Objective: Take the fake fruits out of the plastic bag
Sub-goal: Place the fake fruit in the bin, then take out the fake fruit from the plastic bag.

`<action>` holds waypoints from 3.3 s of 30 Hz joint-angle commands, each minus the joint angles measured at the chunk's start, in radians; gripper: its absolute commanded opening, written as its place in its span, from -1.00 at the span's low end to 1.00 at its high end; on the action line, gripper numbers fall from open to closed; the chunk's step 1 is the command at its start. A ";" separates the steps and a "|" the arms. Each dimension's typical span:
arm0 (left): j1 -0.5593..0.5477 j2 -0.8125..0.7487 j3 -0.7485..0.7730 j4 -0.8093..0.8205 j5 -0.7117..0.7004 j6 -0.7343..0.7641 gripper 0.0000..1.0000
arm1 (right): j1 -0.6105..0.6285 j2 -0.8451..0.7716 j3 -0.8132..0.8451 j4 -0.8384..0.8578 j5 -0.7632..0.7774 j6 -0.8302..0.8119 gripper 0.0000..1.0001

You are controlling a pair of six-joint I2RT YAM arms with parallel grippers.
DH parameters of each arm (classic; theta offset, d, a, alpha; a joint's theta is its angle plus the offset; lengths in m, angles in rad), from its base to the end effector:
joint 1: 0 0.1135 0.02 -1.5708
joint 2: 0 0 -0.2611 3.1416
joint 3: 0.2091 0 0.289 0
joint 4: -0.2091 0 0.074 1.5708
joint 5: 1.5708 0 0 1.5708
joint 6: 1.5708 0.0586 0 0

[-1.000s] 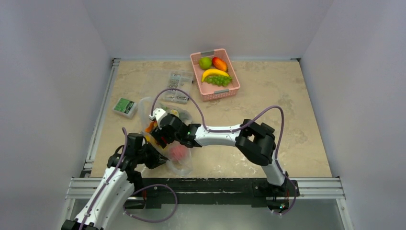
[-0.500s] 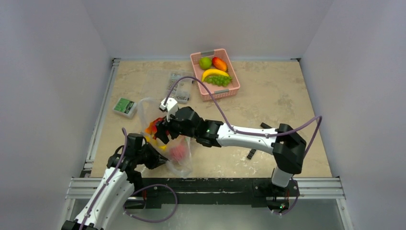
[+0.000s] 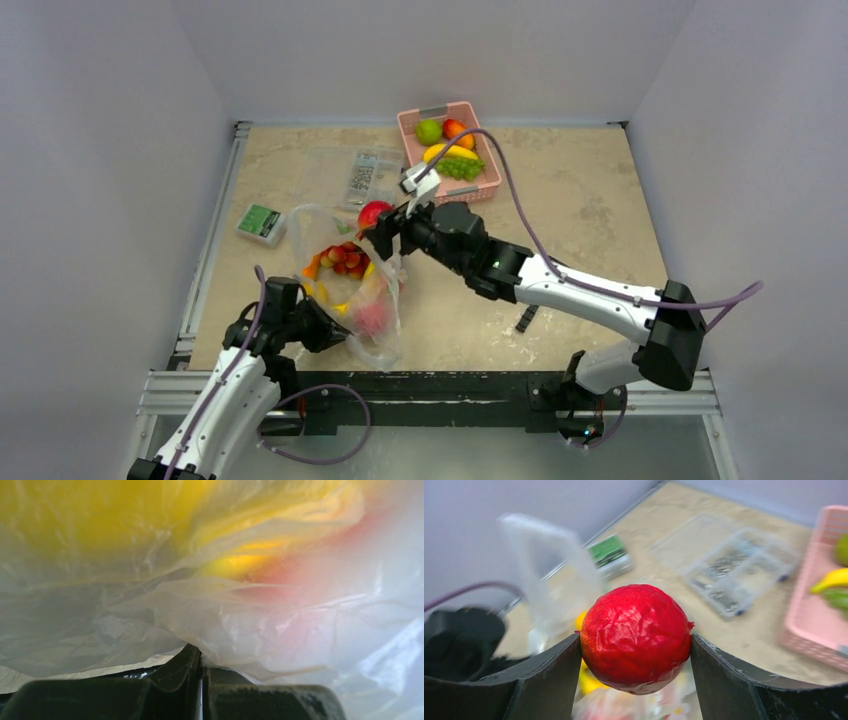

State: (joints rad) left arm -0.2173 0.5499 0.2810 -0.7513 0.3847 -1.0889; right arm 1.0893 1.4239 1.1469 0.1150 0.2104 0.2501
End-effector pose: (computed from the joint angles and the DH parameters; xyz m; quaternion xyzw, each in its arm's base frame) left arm 0.1447 -0.0545 0.1233 -0.3516 0.8782 -0.3082 0.1001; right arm 0.1960 0.3486 0.3310 -0.2466 0.7198 0.3370 0.5546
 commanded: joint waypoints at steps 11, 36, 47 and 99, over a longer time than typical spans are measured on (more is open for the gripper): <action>-0.004 -0.001 0.046 -0.025 -0.005 0.004 -1.00 | -0.458 0.285 0.251 -0.067 0.061 0.018 -0.97; -0.004 -0.028 0.070 -0.068 -0.009 -0.003 -1.00 | -0.621 0.843 0.820 -0.521 -0.347 -0.072 -0.13; -0.004 -0.018 0.093 -0.071 -0.011 -0.002 -1.00 | -0.620 0.804 0.786 -0.518 -0.358 -0.080 0.56; -0.004 -0.161 0.247 -0.277 -0.037 0.020 -1.00 | 0.006 0.642 0.654 -0.558 -0.238 -0.127 0.02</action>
State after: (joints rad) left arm -0.2176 0.4015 0.4938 -1.0065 0.3527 -1.0809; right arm 1.0977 2.0434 1.7184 -0.3149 -0.0975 0.1452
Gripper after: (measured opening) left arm 0.004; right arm 0.503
